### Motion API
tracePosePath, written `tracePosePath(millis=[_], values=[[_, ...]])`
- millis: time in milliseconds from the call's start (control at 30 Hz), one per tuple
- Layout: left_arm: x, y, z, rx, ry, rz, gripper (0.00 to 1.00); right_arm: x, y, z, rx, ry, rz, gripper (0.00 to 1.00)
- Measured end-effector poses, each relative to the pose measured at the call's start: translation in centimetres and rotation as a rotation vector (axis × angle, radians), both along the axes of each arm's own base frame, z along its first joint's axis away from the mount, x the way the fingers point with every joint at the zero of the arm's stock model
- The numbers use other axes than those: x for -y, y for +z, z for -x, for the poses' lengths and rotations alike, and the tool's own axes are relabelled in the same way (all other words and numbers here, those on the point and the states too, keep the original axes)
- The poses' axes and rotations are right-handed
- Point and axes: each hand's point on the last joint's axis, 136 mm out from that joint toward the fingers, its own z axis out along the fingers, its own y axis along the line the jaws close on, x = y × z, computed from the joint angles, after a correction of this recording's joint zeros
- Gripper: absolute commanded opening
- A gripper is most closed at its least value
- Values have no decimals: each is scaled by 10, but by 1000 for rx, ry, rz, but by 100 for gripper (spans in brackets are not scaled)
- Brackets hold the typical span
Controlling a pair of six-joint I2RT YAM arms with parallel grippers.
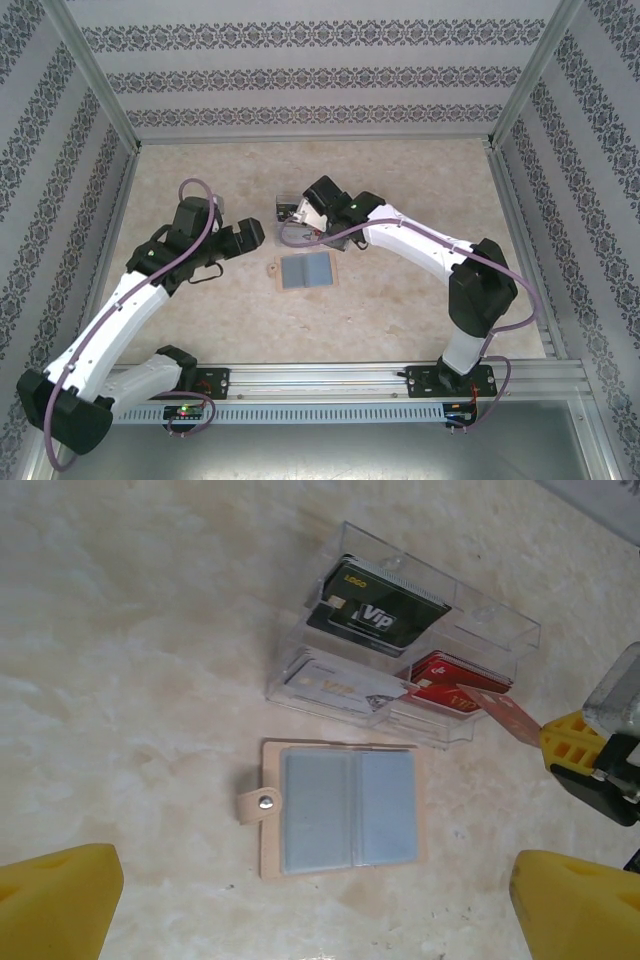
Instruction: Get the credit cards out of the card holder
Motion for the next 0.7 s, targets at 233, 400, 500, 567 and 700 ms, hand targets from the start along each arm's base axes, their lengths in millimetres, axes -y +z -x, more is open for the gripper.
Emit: tracePosePath(millis=[233,400,500,567,700], values=[[-24,3,17,69,102,-3,100,-13,-11,-7,81,158,83,0],[-36,16,22,129,152,2,100,-10,-33,-3,86,241,141,0],[-40,20,24,148,173,2,100,-9,-36,-5,98,263,152,0],[-41,19,25,144,176,-1,100,-10,-33,-9,112,264,147,0],[-43,16,27,127,185,-7,100,-8,-31,-15,130,256,138,0]])
